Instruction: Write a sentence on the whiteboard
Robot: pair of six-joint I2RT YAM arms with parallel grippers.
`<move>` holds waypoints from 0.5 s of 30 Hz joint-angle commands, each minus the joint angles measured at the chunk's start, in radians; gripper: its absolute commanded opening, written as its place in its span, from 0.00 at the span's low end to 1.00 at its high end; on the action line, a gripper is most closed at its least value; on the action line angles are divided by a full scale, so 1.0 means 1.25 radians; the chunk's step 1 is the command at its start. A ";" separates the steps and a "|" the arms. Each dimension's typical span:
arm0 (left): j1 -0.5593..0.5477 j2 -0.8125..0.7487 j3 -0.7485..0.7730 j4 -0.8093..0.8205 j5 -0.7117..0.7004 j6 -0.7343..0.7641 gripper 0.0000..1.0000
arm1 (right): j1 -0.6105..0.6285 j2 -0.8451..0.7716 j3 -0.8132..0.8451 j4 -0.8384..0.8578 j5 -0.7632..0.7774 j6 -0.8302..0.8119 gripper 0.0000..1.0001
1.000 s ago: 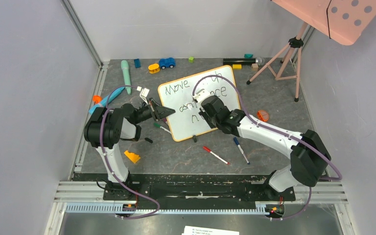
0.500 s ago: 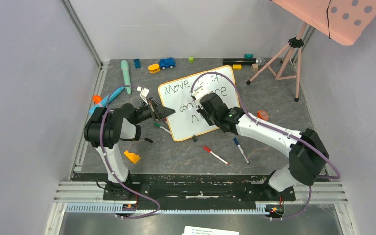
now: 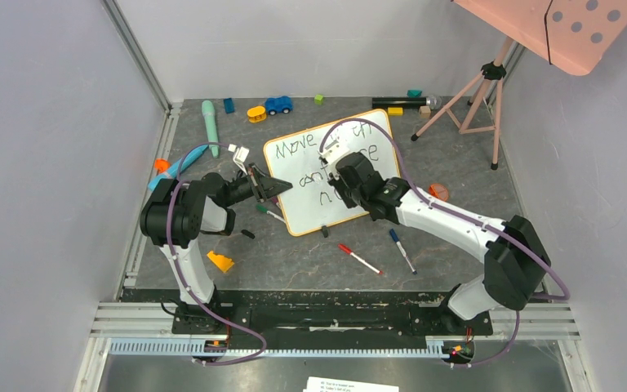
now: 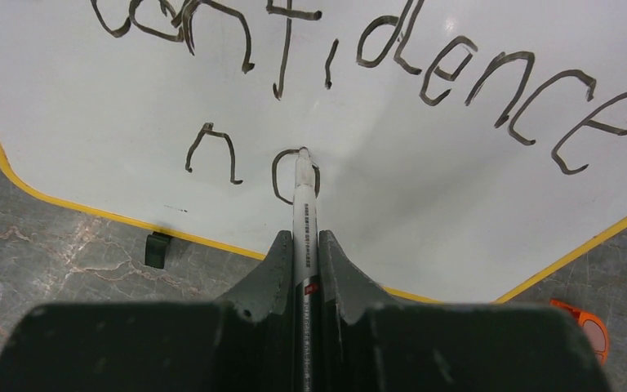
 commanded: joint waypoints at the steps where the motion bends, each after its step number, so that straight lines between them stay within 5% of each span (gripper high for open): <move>1: -0.003 0.008 -0.009 0.034 -0.026 0.158 0.02 | -0.031 -0.055 -0.014 0.070 -0.044 0.018 0.00; 15: -0.003 0.008 -0.010 0.034 -0.025 0.157 0.02 | -0.106 -0.110 -0.063 0.060 -0.087 0.039 0.00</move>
